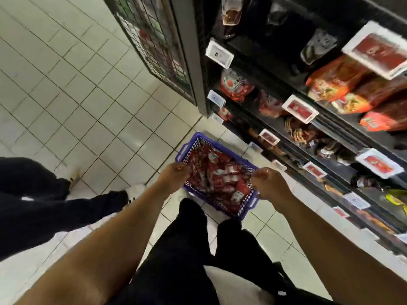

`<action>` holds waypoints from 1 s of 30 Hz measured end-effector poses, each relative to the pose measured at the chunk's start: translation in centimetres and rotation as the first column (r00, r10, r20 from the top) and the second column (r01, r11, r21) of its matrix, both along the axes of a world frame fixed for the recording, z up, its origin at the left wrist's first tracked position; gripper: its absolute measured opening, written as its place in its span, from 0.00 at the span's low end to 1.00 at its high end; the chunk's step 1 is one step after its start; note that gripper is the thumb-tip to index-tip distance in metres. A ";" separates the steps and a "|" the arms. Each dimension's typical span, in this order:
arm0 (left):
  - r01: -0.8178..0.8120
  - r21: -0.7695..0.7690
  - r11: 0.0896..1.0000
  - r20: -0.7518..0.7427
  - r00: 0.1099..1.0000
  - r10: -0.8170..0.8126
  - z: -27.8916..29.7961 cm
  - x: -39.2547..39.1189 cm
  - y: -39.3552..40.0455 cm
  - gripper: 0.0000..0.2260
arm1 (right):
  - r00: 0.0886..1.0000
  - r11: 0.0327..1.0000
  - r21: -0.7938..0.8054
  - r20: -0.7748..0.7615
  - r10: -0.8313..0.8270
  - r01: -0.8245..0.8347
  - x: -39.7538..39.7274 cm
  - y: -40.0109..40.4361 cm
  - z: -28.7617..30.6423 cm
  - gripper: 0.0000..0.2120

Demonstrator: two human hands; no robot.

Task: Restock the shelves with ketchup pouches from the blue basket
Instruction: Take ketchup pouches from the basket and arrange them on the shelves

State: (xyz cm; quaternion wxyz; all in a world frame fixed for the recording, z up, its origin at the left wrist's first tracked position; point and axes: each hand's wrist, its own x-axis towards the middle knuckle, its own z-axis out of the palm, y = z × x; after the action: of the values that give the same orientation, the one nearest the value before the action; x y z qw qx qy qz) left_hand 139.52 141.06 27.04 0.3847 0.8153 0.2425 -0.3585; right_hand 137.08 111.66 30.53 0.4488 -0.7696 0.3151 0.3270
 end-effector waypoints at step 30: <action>-0.081 0.352 0.932 -0.136 0.981 0.137 -47.4 -0.8 -3.9 0.35 | 0.989 0.966 -0.256 -0.131 -0.074 0.038 5.9 12.9 -47.0 0.53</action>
State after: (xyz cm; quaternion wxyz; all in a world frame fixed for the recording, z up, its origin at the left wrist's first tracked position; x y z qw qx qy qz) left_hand 138.70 137.17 -20.34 0.2349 0.8242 0.3762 -0.3520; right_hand 142.97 124.51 -16.46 0.3328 -0.7866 0.4066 0.3245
